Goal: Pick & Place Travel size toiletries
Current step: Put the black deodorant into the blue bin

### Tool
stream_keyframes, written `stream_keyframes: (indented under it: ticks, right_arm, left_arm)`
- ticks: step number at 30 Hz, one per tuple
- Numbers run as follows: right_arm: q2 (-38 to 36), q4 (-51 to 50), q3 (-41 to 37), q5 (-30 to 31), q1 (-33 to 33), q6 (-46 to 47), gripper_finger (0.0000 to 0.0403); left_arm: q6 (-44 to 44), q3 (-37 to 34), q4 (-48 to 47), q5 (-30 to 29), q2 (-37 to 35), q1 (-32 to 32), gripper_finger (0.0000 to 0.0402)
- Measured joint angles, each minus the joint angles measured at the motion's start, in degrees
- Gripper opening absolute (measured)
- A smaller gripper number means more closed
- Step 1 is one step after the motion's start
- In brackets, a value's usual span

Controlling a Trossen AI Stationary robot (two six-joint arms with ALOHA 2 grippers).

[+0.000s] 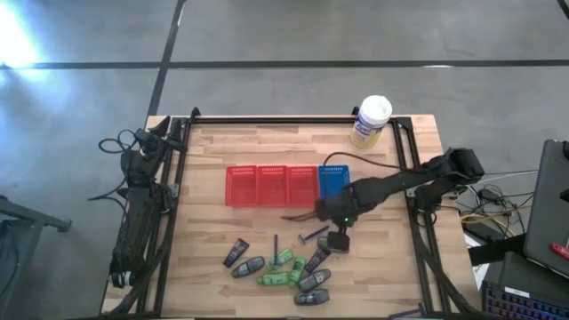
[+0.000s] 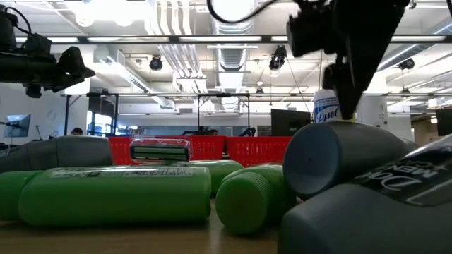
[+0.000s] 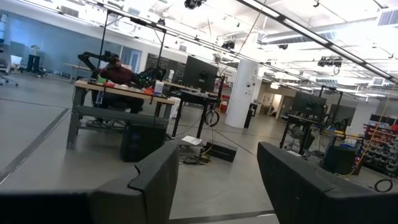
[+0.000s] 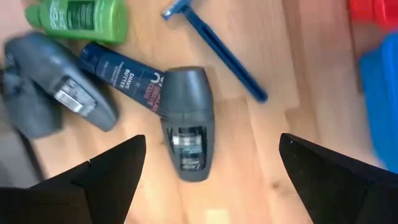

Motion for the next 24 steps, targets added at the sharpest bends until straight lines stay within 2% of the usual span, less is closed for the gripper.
stream_keyframes:
  ticks: [4, 9, 14, 24]
  right_arm:
    - [3.0, -0.1, 2.0, 3.8, 3.7, -4.5, 0.0364]
    - [6.8, 0.1, 2.1, 4.1, 6.8, -4.1, 0.0364]
    - [9.6, 2.0, 1.9, 7.6, 7.4, 0.6, 0.0364]
    - [10.8, 10.1, -2.5, 8.5, 8.9, 11.1, 0.0364]
  left_arm:
    - [0.0, 0.0, 0.0, 0.0, 0.0, 0.0, 0.0222]
    - [0.0, 0.0, 0.0, 0.0, 0.0, 0.0, 0.0222]
    - [0.0, 0.0, 0.0, 0.0, 0.0, 0.0, 0.0222]
    - [0.0, 0.0, 0.0, 0.0, 0.0, 0.0, 0.0222]
